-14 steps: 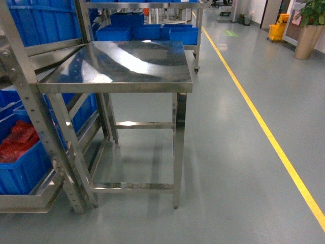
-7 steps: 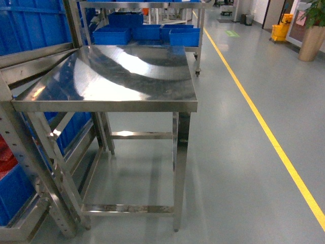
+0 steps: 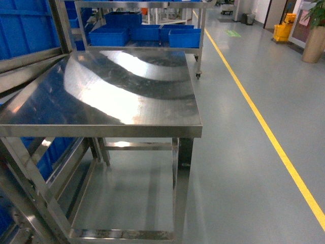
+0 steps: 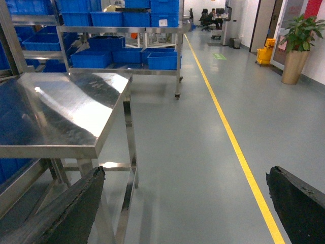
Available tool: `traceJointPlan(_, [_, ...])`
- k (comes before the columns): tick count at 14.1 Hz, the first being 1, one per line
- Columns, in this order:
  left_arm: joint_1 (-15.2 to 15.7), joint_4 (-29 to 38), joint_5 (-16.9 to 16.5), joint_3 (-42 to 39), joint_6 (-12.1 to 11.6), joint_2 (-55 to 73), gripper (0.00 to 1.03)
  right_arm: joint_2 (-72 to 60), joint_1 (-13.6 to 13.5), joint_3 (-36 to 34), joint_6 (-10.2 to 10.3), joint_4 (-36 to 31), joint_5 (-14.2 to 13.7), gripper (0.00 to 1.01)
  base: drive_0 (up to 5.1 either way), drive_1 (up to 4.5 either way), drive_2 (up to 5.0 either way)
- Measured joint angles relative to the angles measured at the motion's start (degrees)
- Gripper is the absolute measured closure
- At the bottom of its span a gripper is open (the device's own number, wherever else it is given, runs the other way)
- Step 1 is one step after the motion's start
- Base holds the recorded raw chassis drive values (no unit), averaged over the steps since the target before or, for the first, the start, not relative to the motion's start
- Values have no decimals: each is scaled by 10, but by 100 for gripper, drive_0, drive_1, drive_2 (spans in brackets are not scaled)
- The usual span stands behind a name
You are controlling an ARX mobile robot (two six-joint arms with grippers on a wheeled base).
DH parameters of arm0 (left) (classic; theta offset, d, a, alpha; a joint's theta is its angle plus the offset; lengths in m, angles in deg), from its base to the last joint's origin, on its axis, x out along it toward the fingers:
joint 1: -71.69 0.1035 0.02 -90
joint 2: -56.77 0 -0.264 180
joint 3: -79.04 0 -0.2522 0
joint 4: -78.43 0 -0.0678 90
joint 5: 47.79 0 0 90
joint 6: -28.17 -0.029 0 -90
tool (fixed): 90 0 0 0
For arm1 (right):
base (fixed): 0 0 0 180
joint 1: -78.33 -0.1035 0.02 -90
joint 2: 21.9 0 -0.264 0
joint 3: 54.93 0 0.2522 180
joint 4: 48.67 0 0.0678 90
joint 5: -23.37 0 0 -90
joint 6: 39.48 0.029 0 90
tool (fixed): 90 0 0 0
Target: Pick blue part to blue bin on bottom shelf
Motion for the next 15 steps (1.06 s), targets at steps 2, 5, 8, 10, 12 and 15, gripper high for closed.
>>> traceJointPlan(2, [0,2,0,0,0,-3,60,0,0,0,0,-1,-2,3,-490,256,256])
traceJointPlan(5, [0,3,-1,0,0,-2,60,0,0,0,0,-2,-1,3,-496,249,249])
traceJointPlan(8, [0,2,0,0,0,-2,60,0,0,0,0,-2,0,3,-503,242,242])
traceJointPlan(10, [0,3,0,0,0,-2,60,0,0,0,0,-2,0,3,-502,244,244])
traceJointPlan(12, [0,3,0,0,0,-2,60,0,0,0,0,-3,0,3,-506,239,239])
traceJointPlan(15, [0,2,0,0,0,-2,60,0,0,0,0,-1,0,3,-498,247,247])
